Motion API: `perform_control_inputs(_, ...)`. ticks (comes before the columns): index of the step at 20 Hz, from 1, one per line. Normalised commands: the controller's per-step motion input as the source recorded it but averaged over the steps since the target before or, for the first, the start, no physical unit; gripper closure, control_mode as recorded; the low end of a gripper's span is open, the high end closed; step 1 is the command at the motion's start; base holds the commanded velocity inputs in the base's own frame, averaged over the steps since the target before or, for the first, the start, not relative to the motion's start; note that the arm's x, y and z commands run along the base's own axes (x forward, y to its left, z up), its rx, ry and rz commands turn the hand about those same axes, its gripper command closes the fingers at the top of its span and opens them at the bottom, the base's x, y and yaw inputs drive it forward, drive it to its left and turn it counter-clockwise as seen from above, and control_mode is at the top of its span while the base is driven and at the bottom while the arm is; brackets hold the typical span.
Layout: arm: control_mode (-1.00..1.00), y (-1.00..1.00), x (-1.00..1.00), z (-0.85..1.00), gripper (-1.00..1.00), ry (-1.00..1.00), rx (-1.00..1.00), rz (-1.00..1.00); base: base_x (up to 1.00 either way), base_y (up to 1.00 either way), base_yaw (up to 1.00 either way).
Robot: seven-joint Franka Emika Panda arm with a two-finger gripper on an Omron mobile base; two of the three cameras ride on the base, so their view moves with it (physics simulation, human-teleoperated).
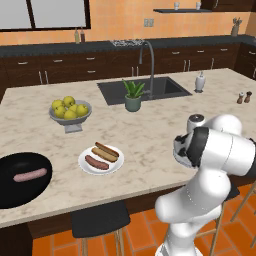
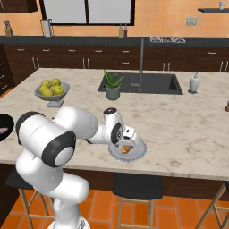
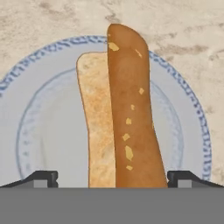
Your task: Place one bun and one sausage from the bowl on each plate.
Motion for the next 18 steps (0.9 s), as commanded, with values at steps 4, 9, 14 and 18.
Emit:
perform_control_inputs(4,-1.00,-0.04,0.00,0.59,-1.00,0.00,0.00,0.00,0.00,0.00,0.00)
perform_control_inputs(9,-1.00,0.14,-0.50,0.90,-1.00,-0.01,0.02,0.00,0.00,0.00,0.00)
perform_control_inputs(14,-1.00,0.80,-0.93,0.69,-1.00,0.07,0.14,0.00,0.00,0.00,0.00)
perform_control_inputs(18,-1.00,0.94,-1.00,0.31,-1.00,0.13,0.12,0.04,0.00,0.00,0.00)
